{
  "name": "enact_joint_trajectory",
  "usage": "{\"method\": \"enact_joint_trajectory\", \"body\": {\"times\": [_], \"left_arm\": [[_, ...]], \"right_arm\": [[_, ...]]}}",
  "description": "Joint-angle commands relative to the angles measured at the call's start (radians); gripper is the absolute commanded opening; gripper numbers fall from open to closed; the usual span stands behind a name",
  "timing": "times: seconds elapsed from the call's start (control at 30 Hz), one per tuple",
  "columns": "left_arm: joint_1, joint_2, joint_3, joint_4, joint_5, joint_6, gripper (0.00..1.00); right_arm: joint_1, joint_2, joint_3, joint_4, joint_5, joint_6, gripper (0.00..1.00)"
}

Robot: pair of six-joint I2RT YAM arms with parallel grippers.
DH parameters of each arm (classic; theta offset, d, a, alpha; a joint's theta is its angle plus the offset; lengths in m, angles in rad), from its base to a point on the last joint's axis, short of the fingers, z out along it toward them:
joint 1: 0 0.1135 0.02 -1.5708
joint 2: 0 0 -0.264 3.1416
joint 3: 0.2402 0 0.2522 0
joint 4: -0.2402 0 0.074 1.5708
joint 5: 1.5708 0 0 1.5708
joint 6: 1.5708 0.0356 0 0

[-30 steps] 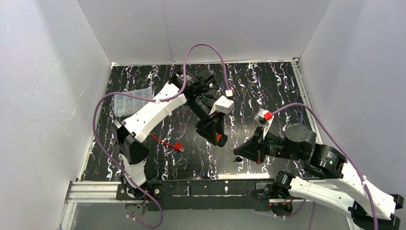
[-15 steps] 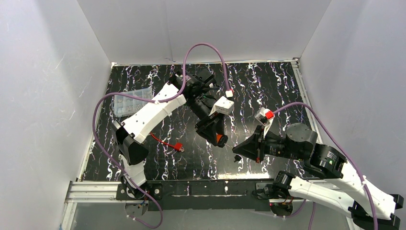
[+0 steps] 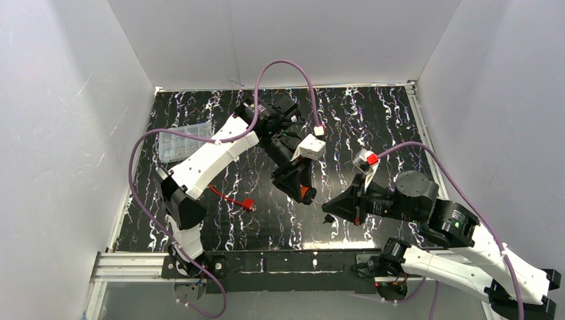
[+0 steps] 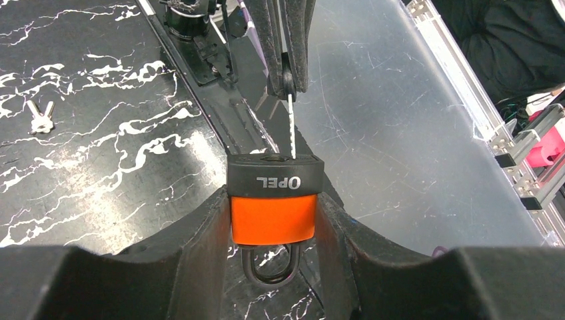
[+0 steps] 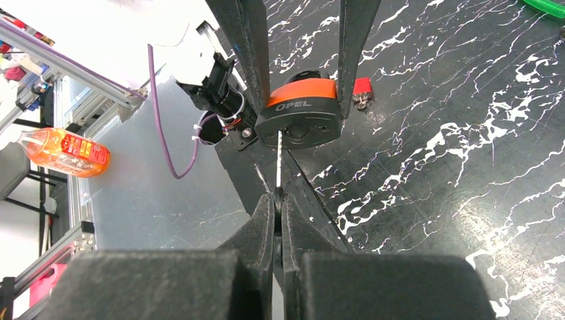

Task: Unlock with the key
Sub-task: Unlock the lock.

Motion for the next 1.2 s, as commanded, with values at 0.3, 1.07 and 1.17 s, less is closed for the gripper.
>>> {"method": "enact_joint_trajectory", "body": {"times": [0.3,1.07,1.17], "left_arm": [[-0.008,-0.069,0.054,-0.176,0.055,-0.009,0.0],[-0.02,-0.1,0.009,-0.089,-0.062,0.039,0.0],[-0.021,-0.145,-0.053,0.002,-0.129,0.069,0.0]], "right_arm": [[0.0,0.008,-0.01,0.022,0.065,-0.02,0.01],[-0.006,-0.038,-0.025,0.032,-0.005,0.083,0.01],[-0.041,-0.007,0.006,-0.004,-0.088,0.115,0.01]]}}
